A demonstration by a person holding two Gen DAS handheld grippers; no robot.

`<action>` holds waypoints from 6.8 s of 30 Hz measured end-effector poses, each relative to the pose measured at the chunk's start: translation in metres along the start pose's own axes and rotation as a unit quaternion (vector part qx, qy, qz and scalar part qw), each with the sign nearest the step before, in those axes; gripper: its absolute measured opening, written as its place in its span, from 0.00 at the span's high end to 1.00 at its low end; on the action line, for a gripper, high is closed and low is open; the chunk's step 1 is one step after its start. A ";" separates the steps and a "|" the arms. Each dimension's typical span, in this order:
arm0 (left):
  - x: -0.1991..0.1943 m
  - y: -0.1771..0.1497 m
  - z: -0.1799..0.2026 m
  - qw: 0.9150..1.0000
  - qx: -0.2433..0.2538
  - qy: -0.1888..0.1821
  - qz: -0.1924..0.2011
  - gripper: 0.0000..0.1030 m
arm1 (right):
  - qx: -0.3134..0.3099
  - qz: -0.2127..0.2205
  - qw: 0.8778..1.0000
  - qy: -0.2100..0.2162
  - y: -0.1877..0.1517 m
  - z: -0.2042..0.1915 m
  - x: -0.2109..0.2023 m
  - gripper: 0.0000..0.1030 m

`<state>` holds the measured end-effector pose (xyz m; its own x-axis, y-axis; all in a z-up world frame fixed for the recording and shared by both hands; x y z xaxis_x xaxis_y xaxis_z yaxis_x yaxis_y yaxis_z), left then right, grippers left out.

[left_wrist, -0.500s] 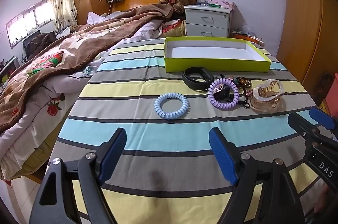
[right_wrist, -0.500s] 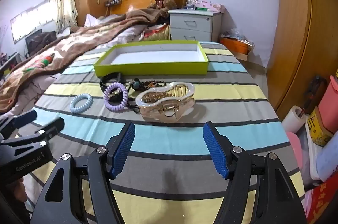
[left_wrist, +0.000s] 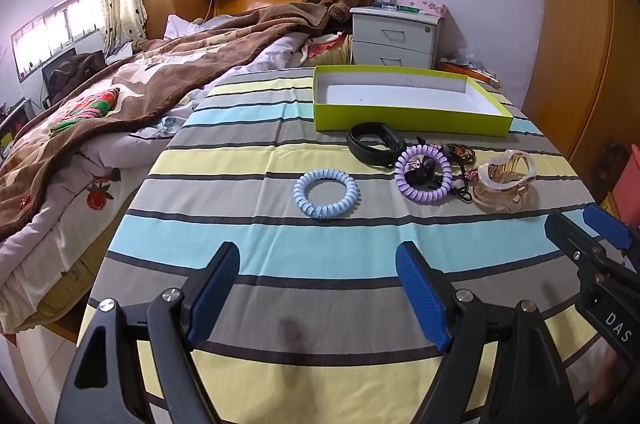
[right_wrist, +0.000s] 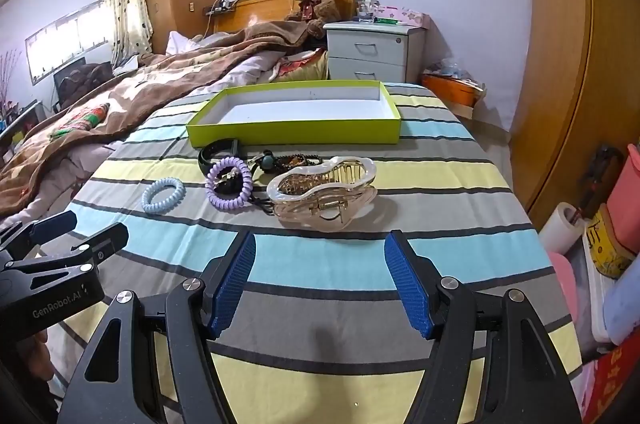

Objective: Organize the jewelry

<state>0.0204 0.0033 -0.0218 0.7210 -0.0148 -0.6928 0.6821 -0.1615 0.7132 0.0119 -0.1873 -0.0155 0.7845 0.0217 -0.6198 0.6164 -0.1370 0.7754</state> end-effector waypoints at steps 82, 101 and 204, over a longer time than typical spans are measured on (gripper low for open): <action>0.017 0.004 -0.015 0.999 -0.004 -0.017 -0.031 0.20 | 0.007 -0.002 1.000 -0.026 0.020 0.021 0.017 0.35; 0.073 0.032 -0.046 0.994 -0.044 -0.040 -0.087 0.27 | 0.108 -0.100 0.989 0.024 0.032 0.025 0.071 0.35; 0.111 0.159 -0.021 0.990 -0.044 -0.122 -0.049 0.90 | 0.019 -0.046 0.999 -0.007 0.170 0.040 0.116 0.93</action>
<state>0.2114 -0.0033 0.0176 0.6079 -0.2427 -0.7560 0.7625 -0.0871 0.6411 0.2047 -0.2481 0.0400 0.7227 0.0217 -0.6908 0.6833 -0.1725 0.7094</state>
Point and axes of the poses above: each gripper's, at about its wrist camera, not at the fingertips, and x roughly the way its jaws point, z to its right, y to its top, the point moved 3 cm from there along x, roughly the way its jaws point, and after that the axes turned 6 degrees about x, right-handed, at the moved point
